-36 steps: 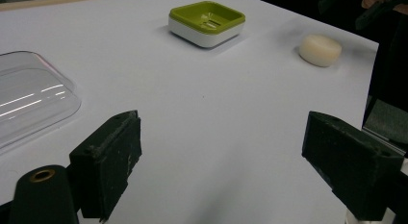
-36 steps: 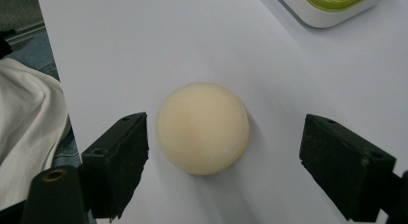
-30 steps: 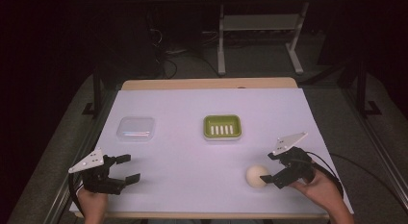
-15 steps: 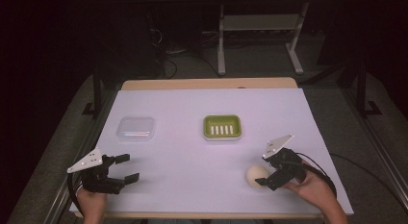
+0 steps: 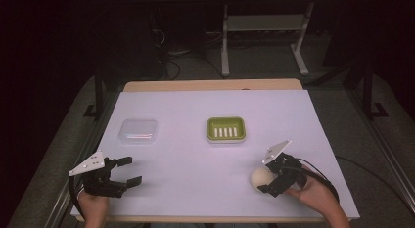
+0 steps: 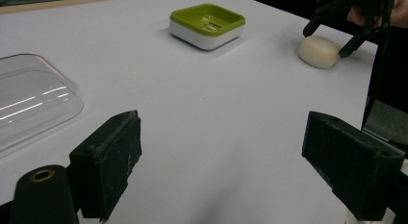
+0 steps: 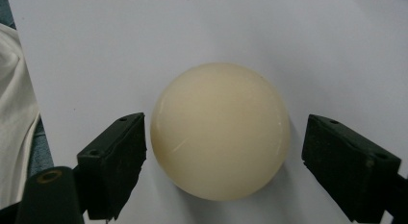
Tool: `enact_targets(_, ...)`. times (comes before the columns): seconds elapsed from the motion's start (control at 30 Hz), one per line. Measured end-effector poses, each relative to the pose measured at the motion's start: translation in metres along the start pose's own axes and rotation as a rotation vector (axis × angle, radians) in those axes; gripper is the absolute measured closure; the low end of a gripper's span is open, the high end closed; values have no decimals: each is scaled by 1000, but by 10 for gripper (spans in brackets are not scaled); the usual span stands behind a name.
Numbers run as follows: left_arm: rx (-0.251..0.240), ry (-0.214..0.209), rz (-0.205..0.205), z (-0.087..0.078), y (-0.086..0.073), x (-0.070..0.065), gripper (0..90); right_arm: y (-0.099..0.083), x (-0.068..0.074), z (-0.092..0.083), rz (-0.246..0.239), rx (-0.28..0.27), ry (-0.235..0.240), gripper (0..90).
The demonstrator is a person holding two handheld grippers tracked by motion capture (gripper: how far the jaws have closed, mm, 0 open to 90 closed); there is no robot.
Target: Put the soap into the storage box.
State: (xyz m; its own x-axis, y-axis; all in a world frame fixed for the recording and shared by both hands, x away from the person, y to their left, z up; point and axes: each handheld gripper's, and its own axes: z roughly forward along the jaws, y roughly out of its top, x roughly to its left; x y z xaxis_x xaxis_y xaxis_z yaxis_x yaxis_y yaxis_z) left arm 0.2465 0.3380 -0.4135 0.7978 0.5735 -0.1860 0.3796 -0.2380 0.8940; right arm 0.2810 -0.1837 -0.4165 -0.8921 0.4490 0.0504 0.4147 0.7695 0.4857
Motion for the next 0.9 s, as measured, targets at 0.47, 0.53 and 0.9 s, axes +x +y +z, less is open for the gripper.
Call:
enact_targets(0.47, 1, -4, 5, 1, 0, 0, 131, 3, 2, 12, -14, 36, -4, 149)
enact_targets(0.53, 2, -4, 7, 1, 0, 0, 130, 3, 2, 12, -13, 37, -4, 150)
enact_targets(0.9, -7, 3, 11, 0, 1, -1, 131, 5, 4, 16, -33, 56, -18, 157)
